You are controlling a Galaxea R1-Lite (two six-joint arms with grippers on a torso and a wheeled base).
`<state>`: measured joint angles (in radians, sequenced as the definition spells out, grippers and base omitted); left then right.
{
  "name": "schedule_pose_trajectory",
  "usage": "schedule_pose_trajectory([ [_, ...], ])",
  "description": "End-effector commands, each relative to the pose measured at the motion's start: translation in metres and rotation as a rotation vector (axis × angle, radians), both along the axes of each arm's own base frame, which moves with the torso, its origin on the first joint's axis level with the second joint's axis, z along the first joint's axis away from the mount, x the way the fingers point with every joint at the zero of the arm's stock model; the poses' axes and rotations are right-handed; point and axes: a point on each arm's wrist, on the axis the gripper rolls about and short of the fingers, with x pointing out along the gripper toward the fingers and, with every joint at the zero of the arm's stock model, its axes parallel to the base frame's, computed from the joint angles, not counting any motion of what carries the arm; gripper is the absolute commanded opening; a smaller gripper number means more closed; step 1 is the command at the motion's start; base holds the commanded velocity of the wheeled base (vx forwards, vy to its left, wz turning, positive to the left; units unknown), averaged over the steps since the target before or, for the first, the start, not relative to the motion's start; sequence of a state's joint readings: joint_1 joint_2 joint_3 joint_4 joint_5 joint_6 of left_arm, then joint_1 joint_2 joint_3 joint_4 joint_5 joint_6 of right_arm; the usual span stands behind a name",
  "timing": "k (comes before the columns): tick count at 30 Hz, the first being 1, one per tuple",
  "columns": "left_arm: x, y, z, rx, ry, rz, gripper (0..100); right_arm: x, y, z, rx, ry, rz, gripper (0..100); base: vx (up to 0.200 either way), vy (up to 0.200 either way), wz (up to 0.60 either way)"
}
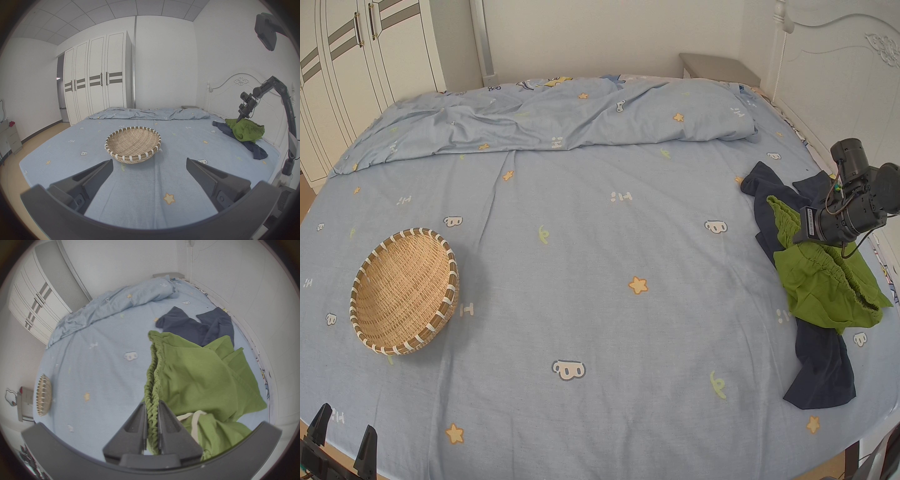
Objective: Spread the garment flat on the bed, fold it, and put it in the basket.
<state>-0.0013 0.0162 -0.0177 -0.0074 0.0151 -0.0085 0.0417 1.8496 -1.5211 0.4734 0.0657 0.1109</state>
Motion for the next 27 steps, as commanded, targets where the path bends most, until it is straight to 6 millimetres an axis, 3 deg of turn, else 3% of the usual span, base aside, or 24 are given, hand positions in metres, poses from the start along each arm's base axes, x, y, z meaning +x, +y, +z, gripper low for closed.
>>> schedule_pose_trajectory([
  [1,0.000,0.000,-0.005,-0.001,0.001,0.000,100,-0.039,0.035,0.047,0.072,-0.070,0.061,0,0.000,0.000,0.00],
  [4,0.000,0.000,-0.005,-0.001,0.001,0.000,100,-0.055,0.046,0.060,0.091,-0.055,0.088,0,0.000,0.000,0.00],
  [12,0.000,0.000,-0.005,-0.001,0.001,0.000,100,-0.094,0.100,0.109,0.310,-0.064,0.135,0,0.000,0.000,0.00],
  [13,0.000,0.000,-0.005,-0.001,0.001,0.000,100,-0.094,0.100,0.109,0.310,-0.064,0.135,0,0.000,0.000,0.00],
  [16,0.000,0.000,-0.005,-0.001,0.001,0.000,100,-0.115,0.133,0.115,0.370,-0.041,0.240,0,0.000,0.000,0.00],
  [19,0.000,0.000,-0.005,-0.001,0.001,0.000,100,-0.129,0.154,0.124,0.454,-0.037,0.297,0,0.000,0.000,0.00],
  [24,0.000,0.000,-0.005,-0.001,0.001,0.000,100,-0.150,0.180,0.139,0.592,-0.014,0.438,0,0.000,0.000,0.00],
  [26,0.000,0.000,-0.005,0.001,0.001,0.000,100,-0.154,0.187,0.140,0.600,-0.019,0.469,0,0.000,0.000,0.00],
  [27,0.000,0.000,-0.005,-0.001,0.001,0.000,100,-0.155,0.203,0.134,0.595,-0.012,0.504,0,0.000,0.000,0.00],
])
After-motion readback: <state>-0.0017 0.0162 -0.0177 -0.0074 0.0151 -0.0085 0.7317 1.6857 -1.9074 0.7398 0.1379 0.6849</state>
